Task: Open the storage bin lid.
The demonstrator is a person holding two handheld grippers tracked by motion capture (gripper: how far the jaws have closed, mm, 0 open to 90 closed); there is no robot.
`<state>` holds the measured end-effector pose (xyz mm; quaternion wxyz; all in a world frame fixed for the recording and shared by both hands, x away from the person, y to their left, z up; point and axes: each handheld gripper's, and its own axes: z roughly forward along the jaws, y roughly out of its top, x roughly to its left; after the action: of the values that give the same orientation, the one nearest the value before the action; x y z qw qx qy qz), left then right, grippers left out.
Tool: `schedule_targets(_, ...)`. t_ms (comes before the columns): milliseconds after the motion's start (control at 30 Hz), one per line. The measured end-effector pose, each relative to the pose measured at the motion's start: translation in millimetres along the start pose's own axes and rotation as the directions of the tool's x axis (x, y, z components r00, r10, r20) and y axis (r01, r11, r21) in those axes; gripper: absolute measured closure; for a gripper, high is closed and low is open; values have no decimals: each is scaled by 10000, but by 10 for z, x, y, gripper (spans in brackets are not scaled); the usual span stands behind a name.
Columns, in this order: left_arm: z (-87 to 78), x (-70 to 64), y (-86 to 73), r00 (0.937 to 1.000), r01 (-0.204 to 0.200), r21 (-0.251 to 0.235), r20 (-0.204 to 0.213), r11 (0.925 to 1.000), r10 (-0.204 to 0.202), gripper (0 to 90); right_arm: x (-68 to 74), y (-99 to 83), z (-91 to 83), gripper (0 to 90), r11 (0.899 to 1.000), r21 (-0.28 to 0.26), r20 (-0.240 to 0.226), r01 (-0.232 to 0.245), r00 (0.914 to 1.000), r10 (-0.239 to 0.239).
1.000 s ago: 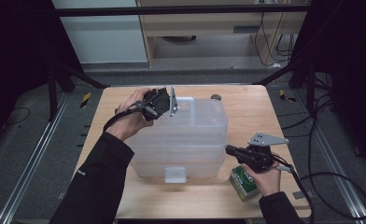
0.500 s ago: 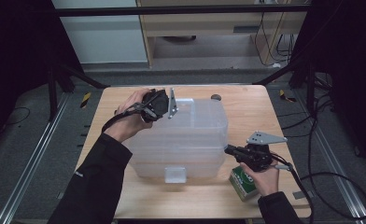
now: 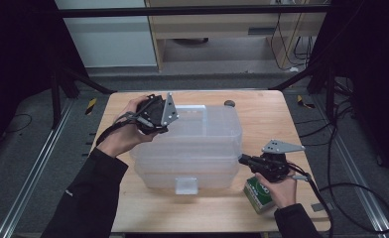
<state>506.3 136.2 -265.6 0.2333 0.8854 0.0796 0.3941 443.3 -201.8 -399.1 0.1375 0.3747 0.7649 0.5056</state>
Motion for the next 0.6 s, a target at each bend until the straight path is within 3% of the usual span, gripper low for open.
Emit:
schedule_targets(167,-98,36,-107,9978,666,-354,-5,9971,-667,474,-1,1,0,900,10000,27,-11,-21,10000,21)
schedule_targets(267,-161,47,-188,9920,1260,-780,92,9890,-1256,477,1,2,-1,900,10000,46,4,-20,10000,19)
schedule_targets(400,-226,52,-296,9852,1700,-963,-54,9807,-1713,491,2,4,0,900,10000,61,0,-7,10000,7)
schedule_targets(533,-294,68,-404,9730,2264,-1183,-174,9668,-2300,522,3,4,0,900,10000,63,11,-17,10000,17)
schedule_targets(600,-323,67,-469,9633,2619,-1340,-250,9558,-2674,549,2,4,-1,900,10000,67,12,-12,10000,12)
